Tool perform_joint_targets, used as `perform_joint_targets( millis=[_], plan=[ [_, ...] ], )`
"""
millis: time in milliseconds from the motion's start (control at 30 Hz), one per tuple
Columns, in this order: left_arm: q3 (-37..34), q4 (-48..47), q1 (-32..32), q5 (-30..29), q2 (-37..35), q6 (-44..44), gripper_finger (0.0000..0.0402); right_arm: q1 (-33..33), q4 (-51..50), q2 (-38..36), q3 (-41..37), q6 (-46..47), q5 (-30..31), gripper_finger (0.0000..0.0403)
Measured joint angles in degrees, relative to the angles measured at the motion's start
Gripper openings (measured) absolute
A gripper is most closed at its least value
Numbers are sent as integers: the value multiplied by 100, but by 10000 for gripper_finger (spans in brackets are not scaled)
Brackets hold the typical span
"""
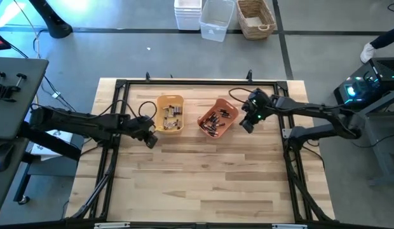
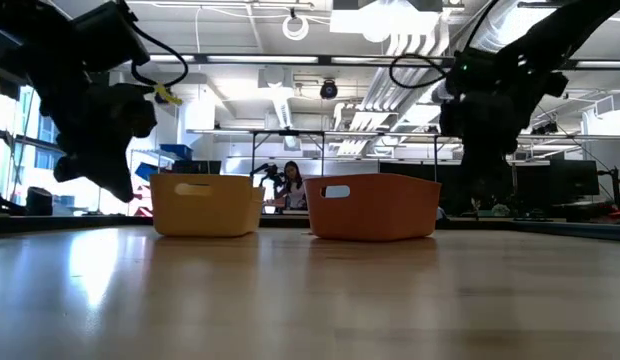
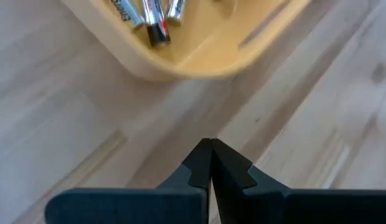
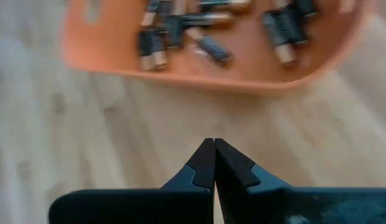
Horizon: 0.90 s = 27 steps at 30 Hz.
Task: Sort batteries
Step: Adjust the orange bin
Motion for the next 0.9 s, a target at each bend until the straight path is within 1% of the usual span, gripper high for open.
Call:
perform_joint_targets(
  millis=[67,133,200,333,433,633,800,900],
  plan=[
    [11,-183,-2,-11,-122,56,0,-82,211,226,0,-26,110,0],
    [9,-400,4,-171,-248,52,0,-136,675,483,0,18,120,0],
    [10,-385,4,-301,-317,53,0,-158,1004,725,2,28,252,0],
    [11,-317,4,-366,-379,26,0,-192,1533,1149,2,171,931,0],
    [9,-356,2,-367,-377,-26,0,-235,2058,1393,7,170,1231,0],
    [11,-351,2,-360,-380,-41,0,-324,3364,1712,15,556,1230,0],
    [11,-374,2,-364,-380,264,0,-346,4017,1882,17,780,1283,0],
    [11,-370,2,-485,-380,422,0,-344,4266,1903,17,782,1288,0]
  ],
)
